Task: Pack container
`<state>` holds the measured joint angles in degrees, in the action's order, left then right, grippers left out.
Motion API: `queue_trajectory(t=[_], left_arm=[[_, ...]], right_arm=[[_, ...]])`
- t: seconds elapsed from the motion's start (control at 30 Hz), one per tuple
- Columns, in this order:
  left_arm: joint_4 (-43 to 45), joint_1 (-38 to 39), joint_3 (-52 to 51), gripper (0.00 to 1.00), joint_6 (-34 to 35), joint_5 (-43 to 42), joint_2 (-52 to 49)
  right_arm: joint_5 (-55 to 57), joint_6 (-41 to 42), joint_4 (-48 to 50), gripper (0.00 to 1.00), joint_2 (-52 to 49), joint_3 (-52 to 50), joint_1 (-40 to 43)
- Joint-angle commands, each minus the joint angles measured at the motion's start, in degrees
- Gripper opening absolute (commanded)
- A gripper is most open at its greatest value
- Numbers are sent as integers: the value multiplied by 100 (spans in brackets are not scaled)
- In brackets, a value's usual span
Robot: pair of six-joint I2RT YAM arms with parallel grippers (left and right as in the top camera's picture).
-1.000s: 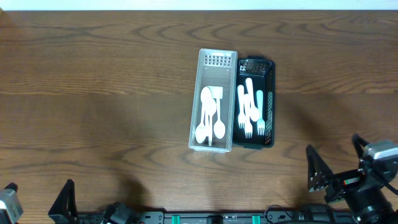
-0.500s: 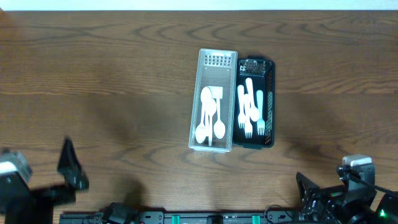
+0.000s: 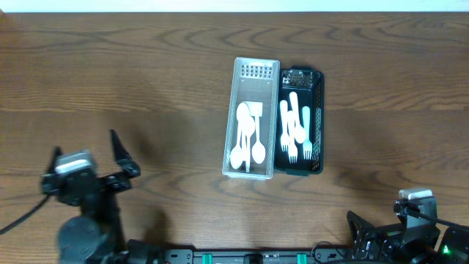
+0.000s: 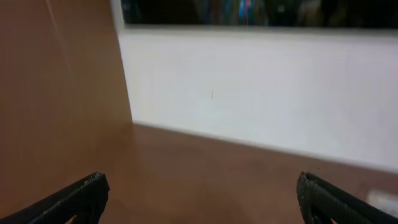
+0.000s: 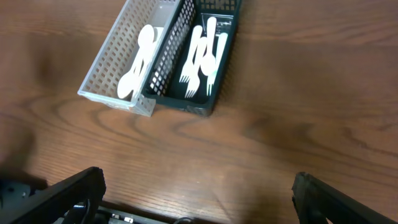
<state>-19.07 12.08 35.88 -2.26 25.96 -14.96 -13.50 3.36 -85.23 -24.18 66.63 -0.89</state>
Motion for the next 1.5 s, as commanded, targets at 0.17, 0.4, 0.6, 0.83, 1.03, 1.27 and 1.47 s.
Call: queue_trajectory(t=[0.17, 0.4, 0.6, 0.83, 1.03, 1.27, 1.47], left_arm=[[291, -507, -1626, 98, -70, 85, 796], [654, -671, -2358, 98, -72, 85, 1423], [658, -671, -2765, 98, -70, 85, 1484], [660, -671, -3180, 98, -70, 85, 1484], [734, -671, -3193, 98, -70, 85, 1486], [721, -671, -3193, 98, -70, 85, 1473], [721, -671, -3193, 98, -70, 85, 1473]], right_arm=[[-24, -63, -9, 99, 22, 7, -26], [-24, -63, -9, 99, 22, 7, -26], [-24, -63, -9, 99, 22, 7, -26], [-24, -63, -9, 99, 22, 7, -26], [-24, -63, -9, 99, 22, 7, -26], [-24, -63, -9, 99, 22, 7, -26], [-24, -63, -9, 99, 22, 7, -26]])
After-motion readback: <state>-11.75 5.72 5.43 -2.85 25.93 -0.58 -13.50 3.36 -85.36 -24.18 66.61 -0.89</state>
